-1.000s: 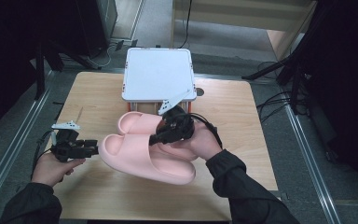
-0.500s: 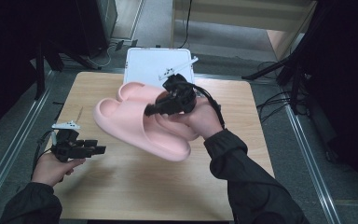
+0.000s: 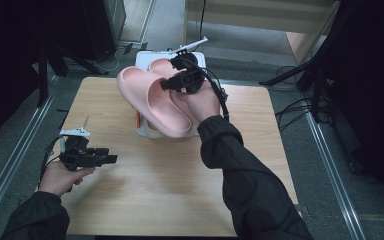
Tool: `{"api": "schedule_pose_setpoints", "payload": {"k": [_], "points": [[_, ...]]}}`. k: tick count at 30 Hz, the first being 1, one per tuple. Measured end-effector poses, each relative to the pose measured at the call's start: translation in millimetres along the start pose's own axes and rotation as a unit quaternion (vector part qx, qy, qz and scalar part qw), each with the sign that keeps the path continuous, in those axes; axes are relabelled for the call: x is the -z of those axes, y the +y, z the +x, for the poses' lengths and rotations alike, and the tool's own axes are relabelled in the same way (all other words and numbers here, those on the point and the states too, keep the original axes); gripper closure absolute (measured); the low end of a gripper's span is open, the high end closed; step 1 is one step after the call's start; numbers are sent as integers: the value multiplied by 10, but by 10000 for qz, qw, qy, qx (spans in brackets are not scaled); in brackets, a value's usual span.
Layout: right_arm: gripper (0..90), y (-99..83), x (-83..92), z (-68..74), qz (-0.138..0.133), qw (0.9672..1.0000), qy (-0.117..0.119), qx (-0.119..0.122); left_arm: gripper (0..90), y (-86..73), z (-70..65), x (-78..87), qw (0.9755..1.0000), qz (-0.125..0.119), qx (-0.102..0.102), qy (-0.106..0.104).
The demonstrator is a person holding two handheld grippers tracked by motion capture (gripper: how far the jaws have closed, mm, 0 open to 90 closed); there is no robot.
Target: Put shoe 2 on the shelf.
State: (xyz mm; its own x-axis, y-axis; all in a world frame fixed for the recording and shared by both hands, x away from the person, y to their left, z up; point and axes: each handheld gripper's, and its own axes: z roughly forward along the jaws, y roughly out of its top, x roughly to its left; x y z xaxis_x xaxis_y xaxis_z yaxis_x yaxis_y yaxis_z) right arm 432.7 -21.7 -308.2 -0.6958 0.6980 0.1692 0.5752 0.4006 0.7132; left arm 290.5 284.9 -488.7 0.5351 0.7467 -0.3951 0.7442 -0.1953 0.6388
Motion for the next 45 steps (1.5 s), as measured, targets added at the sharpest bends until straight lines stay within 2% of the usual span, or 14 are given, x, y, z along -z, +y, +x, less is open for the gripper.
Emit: {"api": "schedule_pose_setpoints", "payload": {"k": [3, 5, 9, 12, 13, 16, 17, 24, 28, 34, 36, 38, 40, 45], "points": [[764, 86, -107, -17, -116, 9982, -497, -327, 416, 18, -8, -25, 10000, 15, -35, -44], [765, 142, -161, -31, -197, 9959, -710, -530, 416, 32, -15, -38, 9999, 23, -63, -77], [763, 256, -259, -75, -388, 9906, -903, -952, 417, 48, -12, -61, 9999, 46, -103, -101], [764, 329, -358, -82, -458, 9852, -1126, -1211, 421, 58, -12, -92, 9998, 56, -73, -151], [763, 347, -399, -81, -547, 9824, -1192, -1327, 422, 60, -10, -97, 9998, 71, -98, -147], [762, 380, -473, -77, -588, 9782, -1320, -1493, 423, 65, -9, -120, 9997, 120, -85, -185], [762, 396, -508, -81, -579, 9759, -1387, -1583, 423, 66, -9, -122, 9997, 123, -95, -196], [760, 483, -650, -147, -489, 9703, -1630, -1721, 425, 69, -6, -124, 9996, 128, -116, -203], [760, 530, -700, -237, -427, 9658, -1851, -1764, 425, 71, -5, -125, 9996, 133, -125, -218], [757, 530, -740, -369, -410, 9595, -2004, -1939, 424, 71, -4, -137, 9995, 175, -152, -235], [755, 534, -753, -396, -415, 9601, -2032, -1877, 425, 68, -11, -133, 9995, 165, -145, -229], [756, 535, -771, -414, -425, 9582, -2141, -1851, 425, 64, -6, -132, 9995, 175, -140, -228], [756, 536, -776, -430, -470, 9569, -2144, -1902, 424, 62, 2, -133, 9995, 183, -131, -220], [743, 536, -792, -429, -448, 9592, -2150, -1782, 424, 61, 7, -131, 9995, 192, -125, -212]]}}
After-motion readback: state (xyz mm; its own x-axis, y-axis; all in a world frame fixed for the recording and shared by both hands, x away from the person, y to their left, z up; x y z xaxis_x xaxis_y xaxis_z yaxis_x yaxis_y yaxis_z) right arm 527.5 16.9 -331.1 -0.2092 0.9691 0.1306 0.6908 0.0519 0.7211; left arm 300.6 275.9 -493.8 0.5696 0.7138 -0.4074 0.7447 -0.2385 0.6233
